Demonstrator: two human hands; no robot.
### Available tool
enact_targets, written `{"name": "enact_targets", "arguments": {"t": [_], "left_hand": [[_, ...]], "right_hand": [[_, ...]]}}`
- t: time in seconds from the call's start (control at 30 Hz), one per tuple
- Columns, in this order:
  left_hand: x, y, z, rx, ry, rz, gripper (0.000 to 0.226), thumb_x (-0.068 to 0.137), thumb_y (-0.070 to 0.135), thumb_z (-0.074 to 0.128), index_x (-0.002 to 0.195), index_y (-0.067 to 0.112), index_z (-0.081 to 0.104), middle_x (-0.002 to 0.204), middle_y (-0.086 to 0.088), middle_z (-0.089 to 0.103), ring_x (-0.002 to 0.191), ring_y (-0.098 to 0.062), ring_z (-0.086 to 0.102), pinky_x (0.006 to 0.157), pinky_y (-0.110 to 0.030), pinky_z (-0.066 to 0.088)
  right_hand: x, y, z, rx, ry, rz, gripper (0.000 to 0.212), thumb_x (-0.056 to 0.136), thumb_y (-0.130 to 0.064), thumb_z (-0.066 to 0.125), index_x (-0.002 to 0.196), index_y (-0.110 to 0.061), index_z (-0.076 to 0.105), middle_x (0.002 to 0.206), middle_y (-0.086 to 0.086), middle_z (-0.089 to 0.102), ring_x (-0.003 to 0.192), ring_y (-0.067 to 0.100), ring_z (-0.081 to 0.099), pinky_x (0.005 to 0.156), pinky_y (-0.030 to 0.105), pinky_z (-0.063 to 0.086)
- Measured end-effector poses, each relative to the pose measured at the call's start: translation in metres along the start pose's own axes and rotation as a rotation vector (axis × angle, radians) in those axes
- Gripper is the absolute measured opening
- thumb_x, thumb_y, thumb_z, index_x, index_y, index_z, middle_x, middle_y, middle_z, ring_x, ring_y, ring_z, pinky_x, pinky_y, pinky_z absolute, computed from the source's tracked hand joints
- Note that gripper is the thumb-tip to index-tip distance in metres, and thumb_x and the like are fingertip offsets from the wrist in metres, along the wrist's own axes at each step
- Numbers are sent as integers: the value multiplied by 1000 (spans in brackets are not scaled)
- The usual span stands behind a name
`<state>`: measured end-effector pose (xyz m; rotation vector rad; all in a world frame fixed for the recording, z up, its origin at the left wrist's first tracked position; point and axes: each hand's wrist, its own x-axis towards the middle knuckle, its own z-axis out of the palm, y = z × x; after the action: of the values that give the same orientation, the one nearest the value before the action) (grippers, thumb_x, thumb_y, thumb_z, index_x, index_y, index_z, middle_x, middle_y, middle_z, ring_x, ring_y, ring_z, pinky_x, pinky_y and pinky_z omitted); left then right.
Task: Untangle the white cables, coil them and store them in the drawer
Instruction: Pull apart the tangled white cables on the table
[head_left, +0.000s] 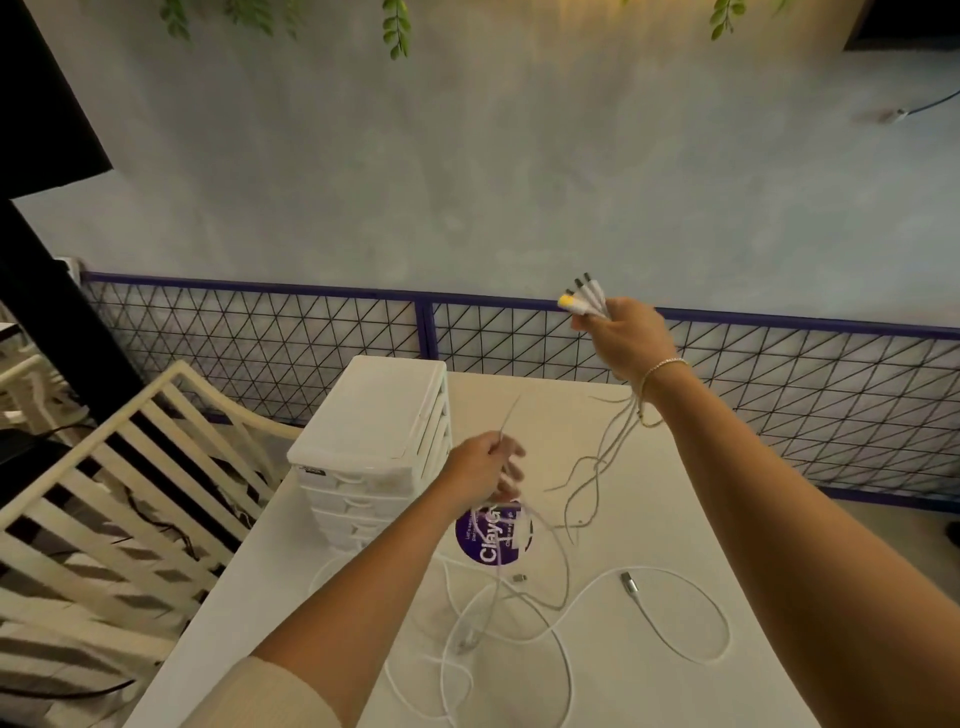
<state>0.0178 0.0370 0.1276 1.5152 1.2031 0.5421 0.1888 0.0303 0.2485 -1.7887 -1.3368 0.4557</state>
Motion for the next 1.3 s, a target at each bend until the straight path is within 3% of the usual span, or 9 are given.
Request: {"name": "enact_targets", "arguments": {"t": [0.17, 0.27, 0.4, 0.57, 0.73, 0.9, 1.1, 1.2, 1.3], "left_hand": [[-7, 71, -4, -83, 63, 233, 21, 100, 27, 40, 99, 17, 58, 75, -3, 64, 59, -14, 61, 60, -27, 57], [-8, 88, -5, 12, 149, 304, 19, 101, 17, 38, 99, 19, 57, 70, -1, 64, 54, -12, 60, 56, -23, 55], [-9, 83, 5, 85, 107, 301, 14, 99, 19, 43, 94, 16, 56, 73, 1, 64, 59, -10, 58, 57, -20, 53], [-11, 44, 25, 131, -20, 201, 5, 96, 21, 52, 95, 18, 56, 77, 4, 64, 63, -10, 56, 59, -22, 49], [-8, -22, 25, 441, -343, -39, 5, 92, 20, 57, 97, 19, 60, 85, 0, 66, 67, -5, 58, 69, -18, 48], [-1, -51, 21, 357, -522, -263, 29, 85, 35, 67, 107, 18, 61, 96, 3, 63, 81, -7, 57, 73, -20, 47], [19, -22, 49, 108, 113, 10, 24, 88, 39, 60, 100, 18, 59, 96, 0, 62, 88, -17, 58, 77, -25, 45], [26, 0, 71, 138, 168, 102, 22, 96, 31, 50, 106, 14, 58, 104, -2, 64, 90, -16, 57, 73, -22, 41], [36, 11, 91, 255, 62, 122, 26, 100, 27, 39, 114, 14, 56, 115, -5, 61, 95, -17, 53, 71, -23, 41]], "right_hand": [[-22, 8, 19, 115, -280, 38, 28, 86, -41, 61, 89, -13, 65, 59, 1, 44, 47, 11, 30, 44, 26, 27], [-24, 7, 21, 182, -230, 42, 28, 82, -41, 66, 77, -14, 61, 57, 1, 44, 46, 10, 31, 44, 24, 28], [-23, 3, 20, 75, -121, -37, 18, 87, -23, 62, 84, -6, 64, 59, 0, 50, 51, 10, 40, 51, 23, 36], [-22, 10, 17, -48, -38, -42, 15, 88, -19, 55, 74, -12, 57, 56, -2, 44, 52, 11, 38, 50, 20, 33], [-21, 32, 12, -132, -11, 125, 26, 87, -24, 58, 65, -10, 56, 55, 1, 43, 51, 11, 36, 46, 20, 28], [-34, 60, 14, -121, -108, 254, 28, 89, -29, 57, 91, -3, 67, 60, 0, 47, 54, 11, 40, 51, 23, 34], [-46, 73, 3, -20, -120, 268, 34, 94, -36, 49, 92, -8, 68, 59, 0, 45, 49, 13, 37, 42, 23, 32], [-49, 76, -8, 117, -143, 360, 33, 96, -34, 47, 89, -7, 65, 54, 1, 37, 46, 14, 30, 41, 23, 28], [-52, 82, -17, 270, -177, 503, 30, 96, -29, 46, 81, -7, 61, 53, 1, 32, 44, 13, 26, 41, 23, 25]]}}
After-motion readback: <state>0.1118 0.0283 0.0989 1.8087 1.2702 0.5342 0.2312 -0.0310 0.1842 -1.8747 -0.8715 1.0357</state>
